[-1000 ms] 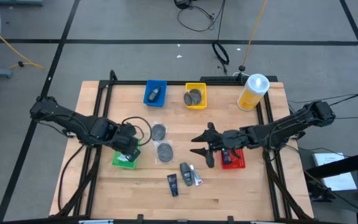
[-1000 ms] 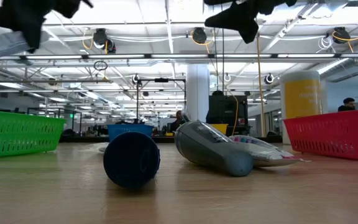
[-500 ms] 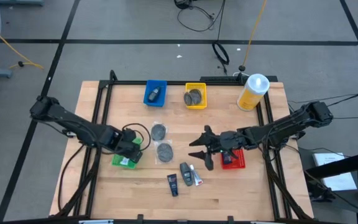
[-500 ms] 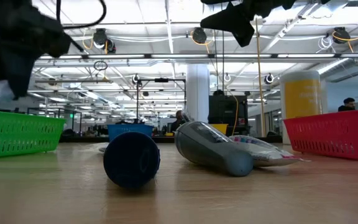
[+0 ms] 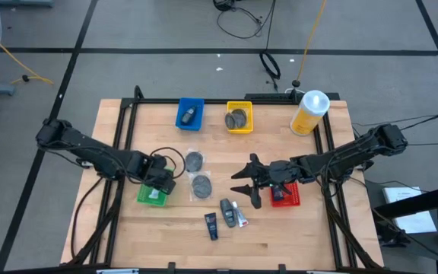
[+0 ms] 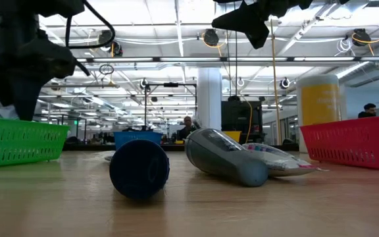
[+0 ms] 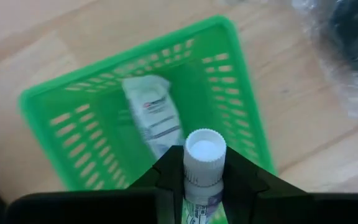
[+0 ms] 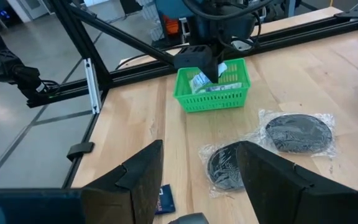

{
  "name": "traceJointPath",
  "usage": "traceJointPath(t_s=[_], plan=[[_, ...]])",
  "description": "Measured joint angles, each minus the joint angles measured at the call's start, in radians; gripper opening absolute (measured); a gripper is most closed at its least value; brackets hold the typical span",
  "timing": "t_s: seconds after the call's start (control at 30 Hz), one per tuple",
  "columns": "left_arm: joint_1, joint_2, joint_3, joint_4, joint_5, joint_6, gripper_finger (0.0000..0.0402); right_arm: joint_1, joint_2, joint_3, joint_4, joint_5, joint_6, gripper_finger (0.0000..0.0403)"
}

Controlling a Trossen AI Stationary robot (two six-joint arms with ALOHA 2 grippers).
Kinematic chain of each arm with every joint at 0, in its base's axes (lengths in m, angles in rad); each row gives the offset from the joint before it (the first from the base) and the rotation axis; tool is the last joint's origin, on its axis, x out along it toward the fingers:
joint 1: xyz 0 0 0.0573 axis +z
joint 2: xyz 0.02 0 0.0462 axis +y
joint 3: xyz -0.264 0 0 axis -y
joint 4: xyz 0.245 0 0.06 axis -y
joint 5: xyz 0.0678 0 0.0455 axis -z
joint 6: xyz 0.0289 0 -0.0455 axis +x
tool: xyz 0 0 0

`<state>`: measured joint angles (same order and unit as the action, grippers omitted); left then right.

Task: Pick & Place Travel size toiletries
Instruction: Put the white toothpaste into the green bin, then put the black hairbrush into the yellow bin

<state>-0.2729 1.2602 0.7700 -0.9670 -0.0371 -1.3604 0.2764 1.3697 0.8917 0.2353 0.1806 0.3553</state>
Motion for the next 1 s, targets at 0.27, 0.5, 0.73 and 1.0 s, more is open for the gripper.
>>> traceJointPath(t_s=[0.27, 0.5, 0.73, 1.0], plan=[[0.026, 0.000, 0.000, 0.049, 0.071, 0.039, 0.0101, -0.001, 0.000, 0.000, 0.005, 0.002, 0.000, 0.0196], [0.027, 0.000, 0.000, 0.044, 0.097, 0.038, 0.0195, -0.002, 0.000, 0.000, 0.107, 0.005, -0.046, 0.0196], [0.053, 0.000, 0.000, 0.047, 0.177, 0.080, 0.0265, -0.014, 0.000, 0.000, 0.147, 0.004, -0.054, 0.0196], [0.064, 0.000, 0.050, 0.044, 0.218, 0.121, 0.0258, -0.021, 0.000, 0.003, 0.241, 0.002, -0.083, 0.0196]])
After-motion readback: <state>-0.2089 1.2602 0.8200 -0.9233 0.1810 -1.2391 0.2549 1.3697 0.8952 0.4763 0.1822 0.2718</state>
